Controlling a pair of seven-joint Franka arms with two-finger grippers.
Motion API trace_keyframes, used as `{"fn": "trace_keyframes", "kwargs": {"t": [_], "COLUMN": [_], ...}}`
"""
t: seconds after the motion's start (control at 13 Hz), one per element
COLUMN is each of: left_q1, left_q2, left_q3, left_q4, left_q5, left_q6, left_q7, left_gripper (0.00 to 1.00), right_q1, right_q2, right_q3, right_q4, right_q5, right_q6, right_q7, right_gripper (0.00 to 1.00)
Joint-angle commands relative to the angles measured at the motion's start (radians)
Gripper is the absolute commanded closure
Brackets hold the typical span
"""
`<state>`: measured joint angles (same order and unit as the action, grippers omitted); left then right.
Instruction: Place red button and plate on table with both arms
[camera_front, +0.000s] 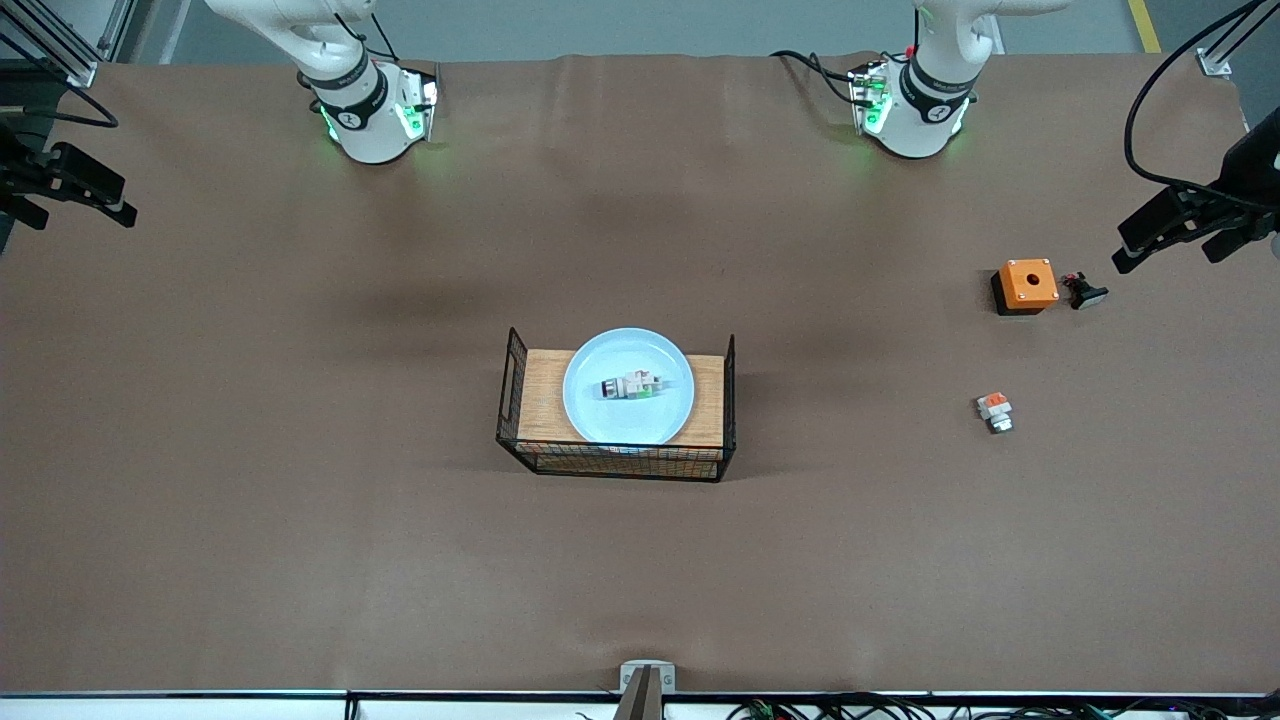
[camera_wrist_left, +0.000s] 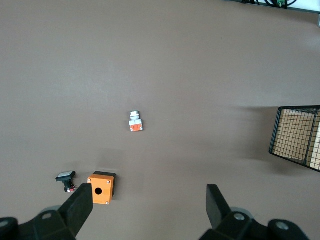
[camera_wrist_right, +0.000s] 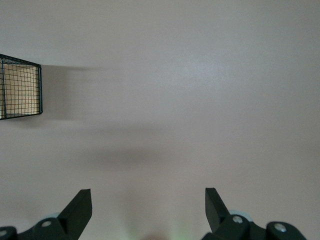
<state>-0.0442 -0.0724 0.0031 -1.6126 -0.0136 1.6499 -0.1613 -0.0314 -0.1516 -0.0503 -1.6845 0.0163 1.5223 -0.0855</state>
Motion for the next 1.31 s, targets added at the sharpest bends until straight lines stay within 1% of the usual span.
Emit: {"fn": "trace_keyframes", "kwargs": {"t": [0.0,0.46,0.54,0.77,0.85,1.0,1.08,1.24], "left_q1": [0.009,0.018,0.020,0.021,0.014,-0.008,-0.017,-0.031], "left_q2": [0.006,0.008,0.008,0.010,0.011,0.016,0.019,0.043], "left_q3": [-0.002,0.006,0.011,0.011,0.008,-0.021,-0.049,-0.128], "left_q4": [0.014,0.016,0.014,0.014,0.014,0.017,0.017,0.028], "left_q5": [-0.009,-0.032,-0.049,-0.049,-0.052,-0.075,-0.091,-0.104], "left_q6": [-0.012,-0.016,-0.036,-0.068,-0.097,-0.111,-0.111,-0.110], "left_q7": [0.025,0.017,0.016,0.006,0.002,-0.113,-0.203,-0.381], "left_gripper": [0.00,0.00,0.00,0.00,0.00,0.00,0.00,0.00], "right_q1": [-0.004,-0.004,-0.004,-0.004,-0.004,-0.004,-0.004,-0.005], "right_q2": [-0.017,-0.017,-0.017,-0.017,-0.017,-0.016,-0.016,-0.016], "right_q3": [0.004,0.004,0.004,0.004,0.004,0.004,0.004,0.004], "right_q4": [-0.006,-0.007,-0.007,-0.007,-0.007,-0.006,-0.006,-0.006], "right_q5": [0.001,0.001,0.001,0.001,0.001,0.001,0.001,0.001], "right_q6": [-0.007,-0.014,-0.016,-0.016,-0.016,-0.016,-0.016,-0.016], "right_q7": [0.007,0.007,0.007,0.007,0.007,0.007,0.007,0.007], "right_gripper": [0.00,0.00,0.00,0.00,0.00,0.00,0.00,0.00]}}
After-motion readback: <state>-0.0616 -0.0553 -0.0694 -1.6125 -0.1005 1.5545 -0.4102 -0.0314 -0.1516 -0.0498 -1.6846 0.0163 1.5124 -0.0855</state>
